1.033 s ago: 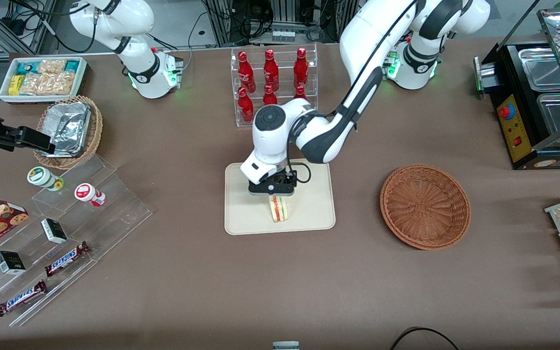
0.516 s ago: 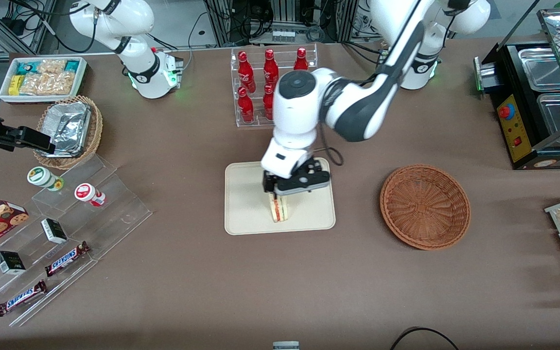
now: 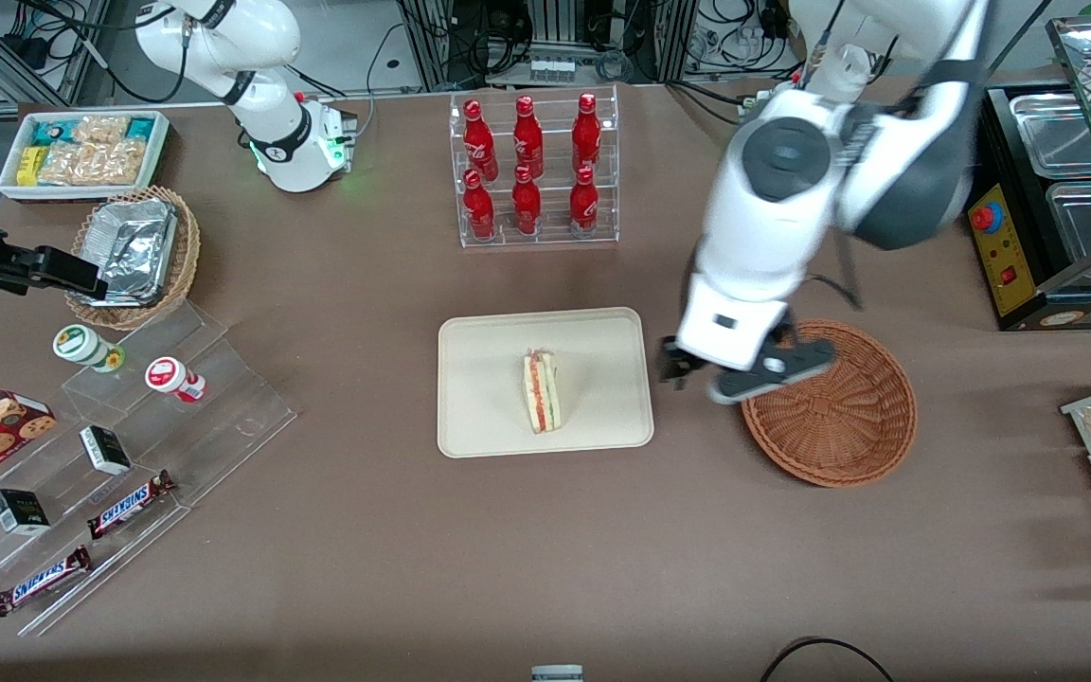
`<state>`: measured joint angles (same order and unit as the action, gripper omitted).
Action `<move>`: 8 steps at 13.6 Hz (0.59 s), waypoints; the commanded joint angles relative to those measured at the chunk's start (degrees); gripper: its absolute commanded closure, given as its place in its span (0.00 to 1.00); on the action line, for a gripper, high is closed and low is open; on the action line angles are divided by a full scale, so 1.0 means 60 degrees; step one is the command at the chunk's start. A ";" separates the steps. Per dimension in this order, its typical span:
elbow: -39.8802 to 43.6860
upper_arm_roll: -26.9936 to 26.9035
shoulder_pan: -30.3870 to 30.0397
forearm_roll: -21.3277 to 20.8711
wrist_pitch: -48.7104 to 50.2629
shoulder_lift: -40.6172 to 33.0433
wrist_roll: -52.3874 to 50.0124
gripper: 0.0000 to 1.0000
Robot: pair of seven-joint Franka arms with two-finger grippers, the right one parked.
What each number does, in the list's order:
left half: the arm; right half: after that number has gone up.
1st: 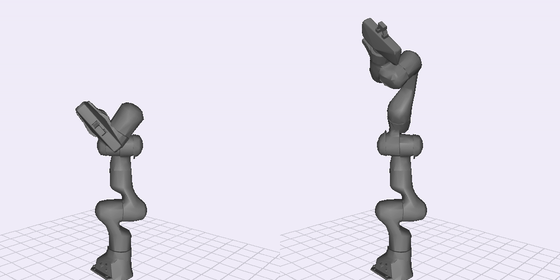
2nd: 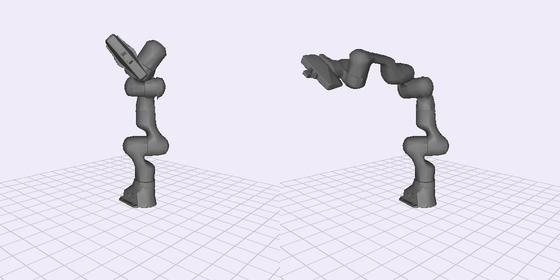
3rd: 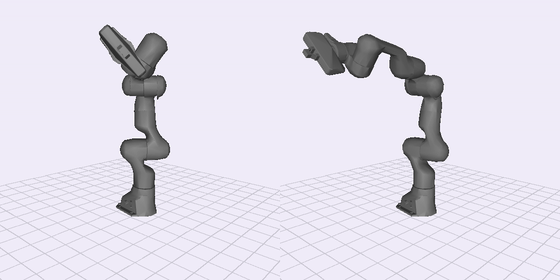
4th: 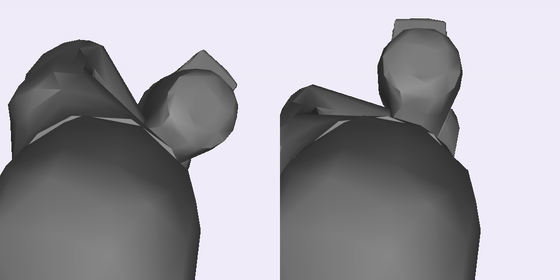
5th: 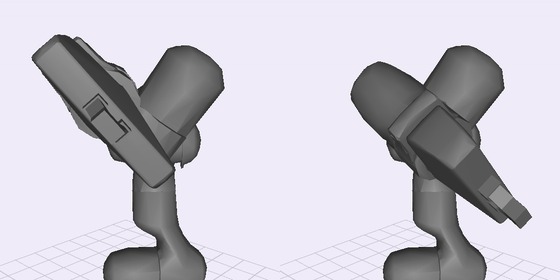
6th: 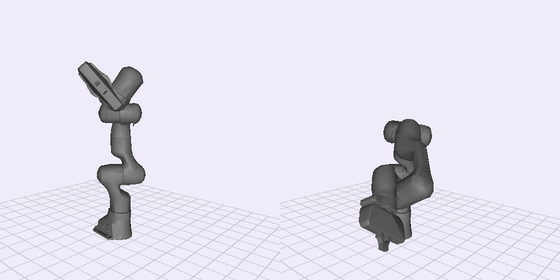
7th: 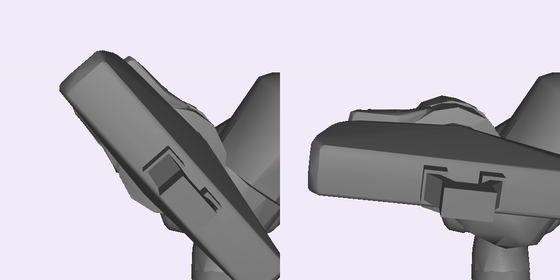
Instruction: Place sandwich from basket to tray
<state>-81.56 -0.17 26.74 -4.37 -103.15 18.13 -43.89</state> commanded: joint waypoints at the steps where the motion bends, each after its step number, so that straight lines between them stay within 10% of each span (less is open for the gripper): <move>1: -0.0294 0.0101 -0.0923 0.0478 0.0798 -0.0647 0.1656 0.00; 8: -0.0599 0.0086 -0.3354 0.0802 0.1620 -0.1496 0.4760 0.00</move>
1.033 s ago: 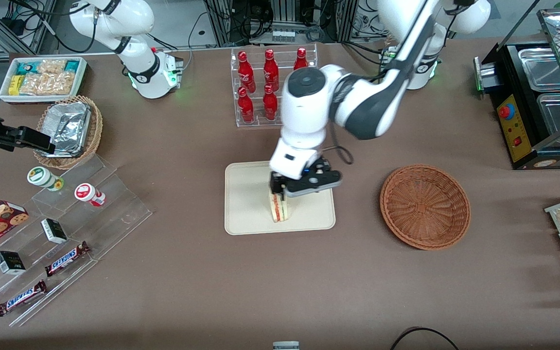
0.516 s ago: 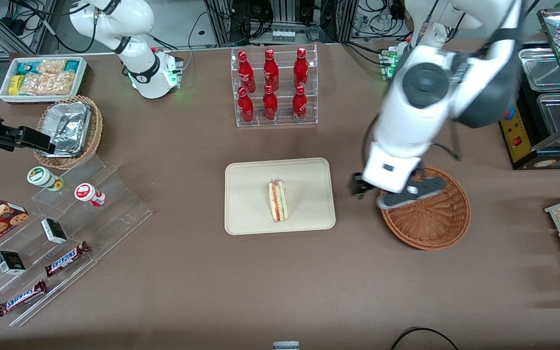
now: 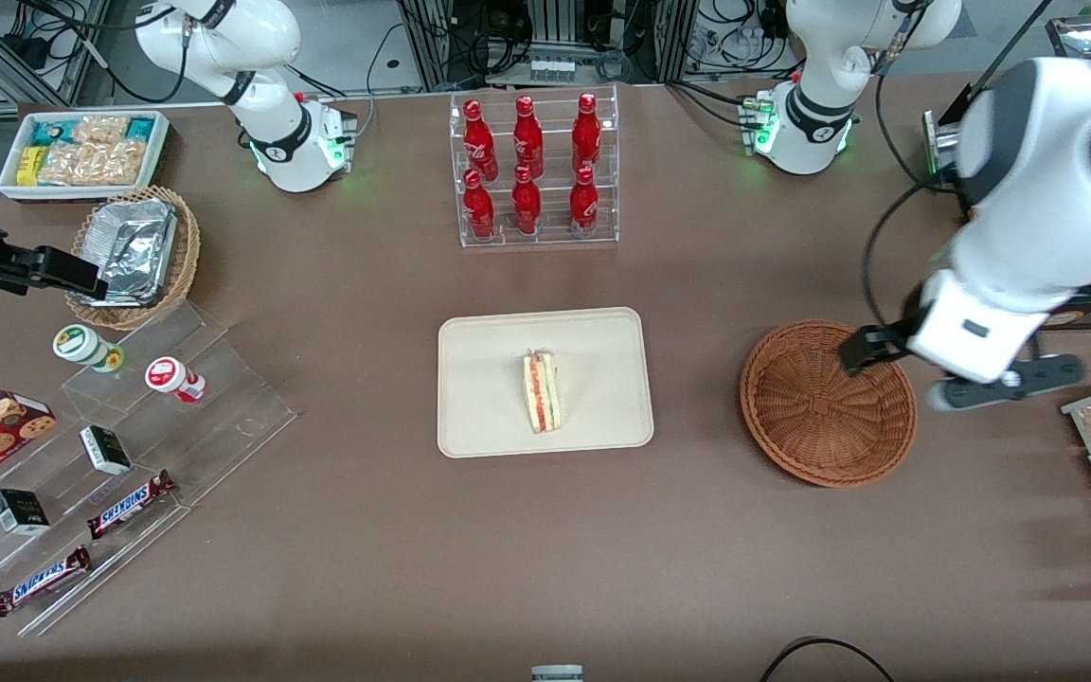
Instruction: Place sandwich from basket to tray
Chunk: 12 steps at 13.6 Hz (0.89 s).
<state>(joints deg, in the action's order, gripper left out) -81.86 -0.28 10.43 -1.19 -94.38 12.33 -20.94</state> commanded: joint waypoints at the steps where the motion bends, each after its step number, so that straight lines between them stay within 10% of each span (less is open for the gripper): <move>1: -0.0696 0.0106 -0.0872 0.0272 0.0159 -0.0691 0.1419 0.00; 12: -0.1869 0.0077 -0.1475 0.0242 0.0188 -0.2098 0.2962 0.00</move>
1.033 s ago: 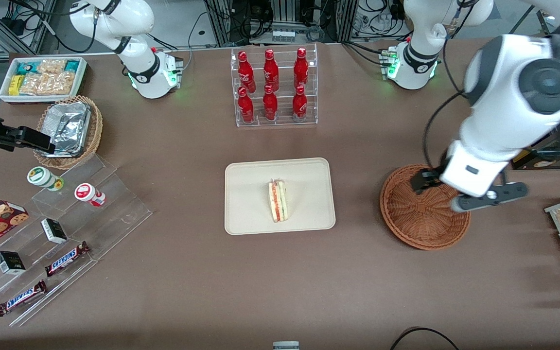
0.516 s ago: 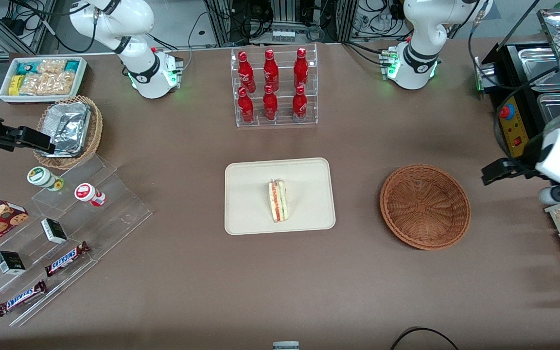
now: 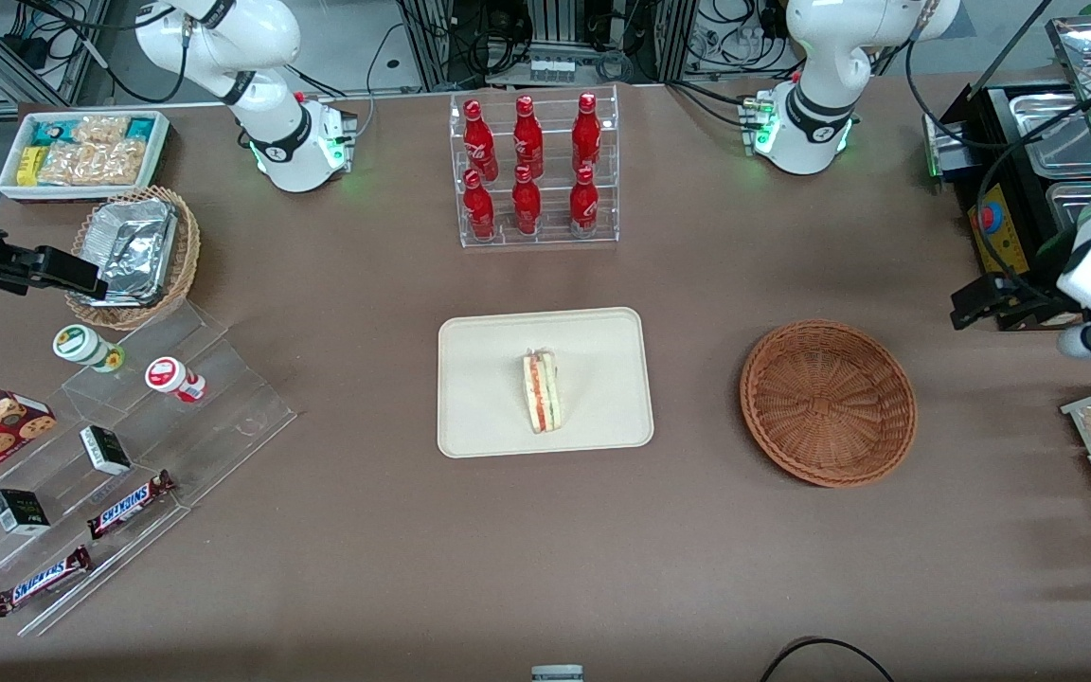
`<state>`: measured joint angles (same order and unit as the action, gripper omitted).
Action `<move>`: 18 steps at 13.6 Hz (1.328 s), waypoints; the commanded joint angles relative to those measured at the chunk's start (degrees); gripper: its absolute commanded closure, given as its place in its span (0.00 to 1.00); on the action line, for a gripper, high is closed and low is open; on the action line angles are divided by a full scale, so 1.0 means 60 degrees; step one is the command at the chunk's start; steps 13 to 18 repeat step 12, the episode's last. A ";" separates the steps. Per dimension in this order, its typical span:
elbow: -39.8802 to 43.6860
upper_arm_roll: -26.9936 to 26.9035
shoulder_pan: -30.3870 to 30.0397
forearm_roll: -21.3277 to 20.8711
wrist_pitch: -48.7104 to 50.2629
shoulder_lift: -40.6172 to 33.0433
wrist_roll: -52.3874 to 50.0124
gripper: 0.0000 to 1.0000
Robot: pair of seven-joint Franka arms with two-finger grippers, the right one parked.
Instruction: Place sandwich from basket to tray
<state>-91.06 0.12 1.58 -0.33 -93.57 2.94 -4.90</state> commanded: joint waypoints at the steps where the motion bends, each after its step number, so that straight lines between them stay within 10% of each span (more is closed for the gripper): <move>1: -0.0263 0.0024 0.0043 0.0099 0.0067 -0.0578 0.0361 0.00; 18: 0.0323 0.0083 0.0102 0.0099 0.0096 -0.0432 0.0420 0.00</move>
